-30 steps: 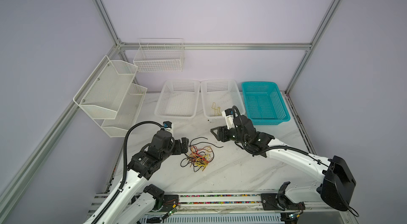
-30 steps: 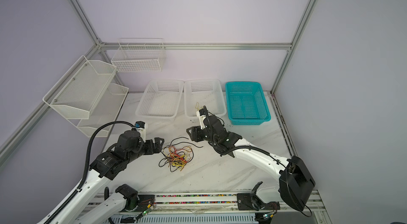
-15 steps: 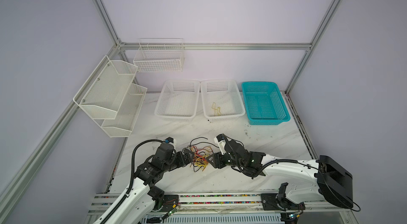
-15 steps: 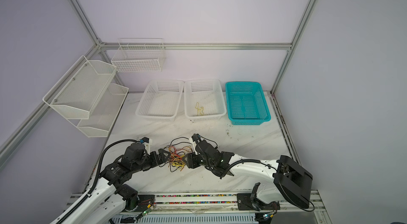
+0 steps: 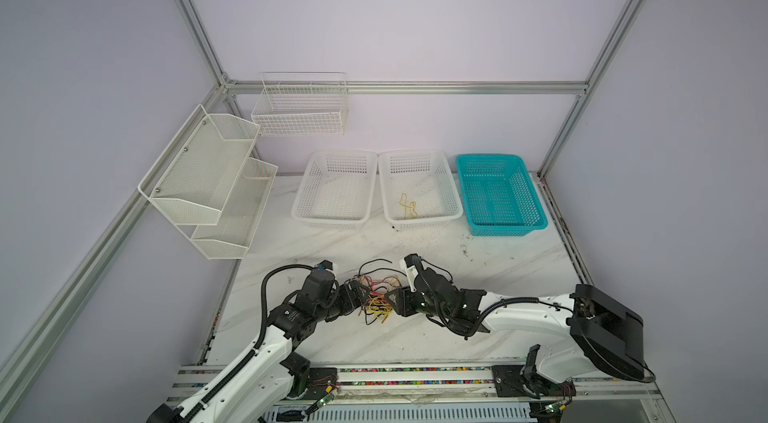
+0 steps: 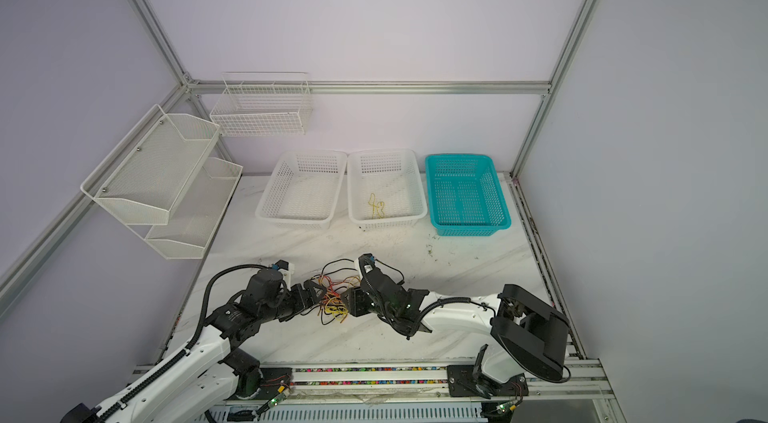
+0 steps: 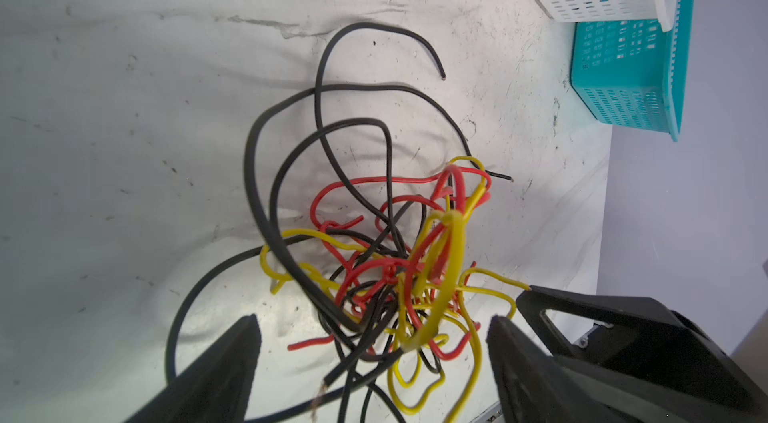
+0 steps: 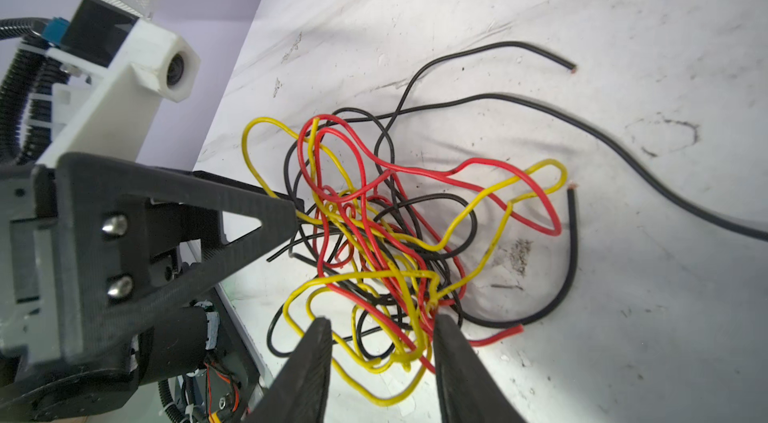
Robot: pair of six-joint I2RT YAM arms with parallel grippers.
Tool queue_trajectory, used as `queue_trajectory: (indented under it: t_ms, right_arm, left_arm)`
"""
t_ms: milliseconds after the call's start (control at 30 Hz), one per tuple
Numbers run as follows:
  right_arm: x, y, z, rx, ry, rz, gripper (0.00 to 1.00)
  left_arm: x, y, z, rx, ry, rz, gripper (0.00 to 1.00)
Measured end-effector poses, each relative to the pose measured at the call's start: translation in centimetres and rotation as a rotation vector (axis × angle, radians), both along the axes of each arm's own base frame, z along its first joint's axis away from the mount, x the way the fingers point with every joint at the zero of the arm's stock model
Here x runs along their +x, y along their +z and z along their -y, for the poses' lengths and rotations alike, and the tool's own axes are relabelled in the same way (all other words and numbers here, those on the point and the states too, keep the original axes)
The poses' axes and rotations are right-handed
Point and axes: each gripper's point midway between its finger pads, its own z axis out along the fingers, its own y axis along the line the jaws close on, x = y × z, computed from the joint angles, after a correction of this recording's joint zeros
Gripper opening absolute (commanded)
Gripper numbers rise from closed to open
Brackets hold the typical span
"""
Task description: Untangle the cables
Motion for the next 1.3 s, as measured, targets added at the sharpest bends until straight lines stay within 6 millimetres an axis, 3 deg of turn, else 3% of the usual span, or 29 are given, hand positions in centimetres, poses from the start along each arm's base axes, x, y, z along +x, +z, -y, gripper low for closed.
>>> queue_trajectory:
  t_ms: [100, 167, 467, 667, 833, 1000, 1167, 1300]
  right_arm:
    - [-0.1, -1.5, -0.1, -0.027, 0.002, -0.023, 0.41]
    - [-0.1, -2.1, -0.1, -0.035, 0.001, -0.034, 0.31]
    - [-0.3, -1.5, -0.5, -0.006, 0.010, -0.034, 0.00]
    - [-0.5, 0.5, -0.6, 0.032, 0.025, -0.006, 0.00]
    - [-0.9, 2.9, 0.0, 0.061, 0.045, 0.034, 0.00]
    - [-1.3, 5.7, 1.1, 0.084, 0.052, 0.079, 0.00]
    - [-1.5, 7.4, 2.4, 0.068, 0.045, 0.113, 0.00]
    - [-1.4, 9.9, 3.7, 0.071, 0.021, 0.157, 0.00]
  left_arm:
    - [0.3, -0.4, 0.1, -0.002, -0.001, 0.003, 0.75]
    - [0.4, -0.5, 0.2, -0.004, 0.000, 0.004, 0.71]
    - [0.8, -1.0, 0.5, -0.014, 0.002, 0.018, 0.56]
    - [0.6, -2.6, 0.4, -0.005, 0.006, -0.004, 0.38]
    - [1.1, -2.6, 0.8, -0.030, 0.010, 0.013, 0.22]
    - [1.3, -3.3, 0.9, -0.035, 0.015, 0.004, 0.00]
    - [1.0, -4.1, 0.8, -0.029, 0.010, -0.006, 0.00]
    - [0.6, -4.7, 0.6, -0.024, 0.011, -0.010, 0.00]
